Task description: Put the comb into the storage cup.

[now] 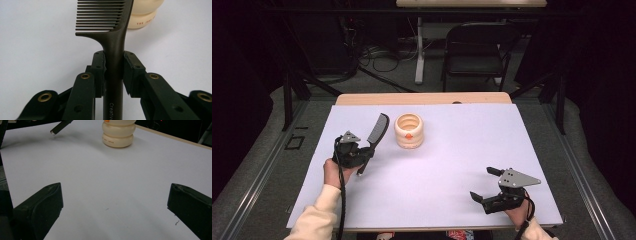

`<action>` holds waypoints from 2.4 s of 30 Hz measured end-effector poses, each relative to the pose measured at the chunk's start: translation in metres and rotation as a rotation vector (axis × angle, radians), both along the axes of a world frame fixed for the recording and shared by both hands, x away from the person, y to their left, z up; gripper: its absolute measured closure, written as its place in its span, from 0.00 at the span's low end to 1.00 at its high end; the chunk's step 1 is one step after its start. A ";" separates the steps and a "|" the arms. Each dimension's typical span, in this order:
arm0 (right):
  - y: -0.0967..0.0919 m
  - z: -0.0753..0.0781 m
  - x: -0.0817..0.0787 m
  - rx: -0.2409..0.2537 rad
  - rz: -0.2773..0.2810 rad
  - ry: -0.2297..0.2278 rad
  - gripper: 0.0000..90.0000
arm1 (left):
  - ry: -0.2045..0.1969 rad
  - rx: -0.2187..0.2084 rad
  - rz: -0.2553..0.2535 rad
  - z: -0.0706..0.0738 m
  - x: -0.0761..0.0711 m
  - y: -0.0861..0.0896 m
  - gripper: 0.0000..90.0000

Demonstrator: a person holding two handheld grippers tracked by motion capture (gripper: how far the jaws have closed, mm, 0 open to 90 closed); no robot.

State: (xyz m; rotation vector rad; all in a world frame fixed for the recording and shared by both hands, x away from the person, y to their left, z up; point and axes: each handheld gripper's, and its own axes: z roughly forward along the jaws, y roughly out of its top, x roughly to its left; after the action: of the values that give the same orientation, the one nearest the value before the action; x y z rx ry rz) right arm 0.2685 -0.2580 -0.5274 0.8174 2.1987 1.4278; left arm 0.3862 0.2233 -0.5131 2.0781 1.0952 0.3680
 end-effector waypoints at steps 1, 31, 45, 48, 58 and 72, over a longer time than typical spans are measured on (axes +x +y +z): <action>0.000 0.000 0.000 0.002 0.000 0.000 0.00 | -0.002 0.002 -0.001 0.000 0.001 0.000 0.81; 0.002 -0.001 0.000 0.005 -0.005 0.018 0.00 | -0.085 -0.047 0.029 0.009 0.031 -0.012 0.81; 0.002 -0.002 0.001 -0.004 -0.003 0.021 0.00 | -0.141 -0.069 0.052 0.016 0.038 -0.016 0.81; 0.002 -0.002 0.001 -0.005 -0.002 0.021 0.00 | -0.147 -0.067 0.051 0.018 0.039 -0.016 0.81; 0.002 -0.002 0.000 -0.003 -0.003 0.022 0.00 | -0.182 -0.080 0.042 0.027 0.041 -0.021 0.81; 0.002 -0.002 0.001 -0.004 -0.003 0.023 0.00 | -0.209 -0.097 0.032 0.035 0.044 -0.025 0.81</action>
State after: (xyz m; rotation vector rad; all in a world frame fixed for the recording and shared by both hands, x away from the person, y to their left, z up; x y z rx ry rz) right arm 0.2690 -0.2564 -0.5295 0.8395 2.2149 1.4189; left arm 0.4302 0.1981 -0.4777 1.8919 1.0014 0.5250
